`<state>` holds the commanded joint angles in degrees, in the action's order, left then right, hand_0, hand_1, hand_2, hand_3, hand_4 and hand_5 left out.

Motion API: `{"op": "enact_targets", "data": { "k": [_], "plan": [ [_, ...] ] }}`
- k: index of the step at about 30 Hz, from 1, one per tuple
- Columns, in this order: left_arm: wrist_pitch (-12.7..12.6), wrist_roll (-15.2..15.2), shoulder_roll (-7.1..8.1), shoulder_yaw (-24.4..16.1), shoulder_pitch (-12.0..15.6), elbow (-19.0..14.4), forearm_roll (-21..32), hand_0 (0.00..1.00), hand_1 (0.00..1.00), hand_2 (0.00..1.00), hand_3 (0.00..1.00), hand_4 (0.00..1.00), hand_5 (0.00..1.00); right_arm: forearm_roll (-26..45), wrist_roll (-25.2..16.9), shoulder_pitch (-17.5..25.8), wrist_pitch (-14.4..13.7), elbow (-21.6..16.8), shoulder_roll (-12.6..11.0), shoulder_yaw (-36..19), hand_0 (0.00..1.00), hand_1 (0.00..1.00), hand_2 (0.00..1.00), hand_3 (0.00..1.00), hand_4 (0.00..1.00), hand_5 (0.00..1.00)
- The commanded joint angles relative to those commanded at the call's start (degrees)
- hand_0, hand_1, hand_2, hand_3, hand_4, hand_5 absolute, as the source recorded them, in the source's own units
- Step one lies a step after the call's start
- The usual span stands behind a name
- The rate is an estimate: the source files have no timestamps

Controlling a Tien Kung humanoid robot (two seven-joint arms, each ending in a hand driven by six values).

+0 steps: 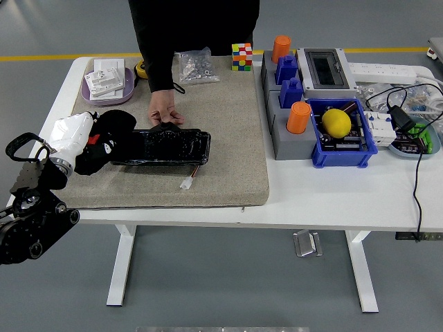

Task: Pick the rag up,wipe the panel,place it on the desk

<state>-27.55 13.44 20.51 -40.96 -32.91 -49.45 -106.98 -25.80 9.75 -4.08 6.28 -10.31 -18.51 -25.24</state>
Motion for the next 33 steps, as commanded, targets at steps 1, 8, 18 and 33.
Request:
{"op": "enact_targets", "data": {
  "k": [1, 8, 18, 33],
  "plan": [
    [0.02, 0.00, -0.01, 0.09, 0.02, -0.01, 0.20, 0.225, 0.137, 0.446, 0.389, 0.401, 0.002, 0.22, -0.03, -0.01, 0.03, 0.00, -0.02, 0.26, 0.775, 0.729, 0.733, 0.601, 0.902, 0.572],
    [0.07, 0.06, -0.66, 1.79, -0.40, -0.43, 1.09, 0.224, 0.136, 0.445, 0.389, 0.401, 0.002, 0.04, 0.10, -0.19, 0.10, 0.00, -0.15, 0.14, 0.775, 0.729, 0.732, 0.601, 0.902, 0.572],
    [0.51, 0.71, -2.69, 6.76, -2.72, -2.82, 2.69, 0.225, 0.136, 0.448, 0.395, 0.407, 0.002, -0.47, 0.34, -0.15, 0.20, 0.00, -0.27, 0.00, 0.774, 0.728, 0.732, 0.601, 0.902, 0.574],
    [1.91, 2.41, -4.97, 14.66, -6.81, -6.46, 3.71, 0.225, 0.135, 0.449, 0.395, 0.409, 0.002, -0.45, 0.55, -0.74, 0.33, 0.00, -0.67, 0.66, 0.773, 0.729, 0.731, 0.601, 0.903, 0.574]
  ]
}}
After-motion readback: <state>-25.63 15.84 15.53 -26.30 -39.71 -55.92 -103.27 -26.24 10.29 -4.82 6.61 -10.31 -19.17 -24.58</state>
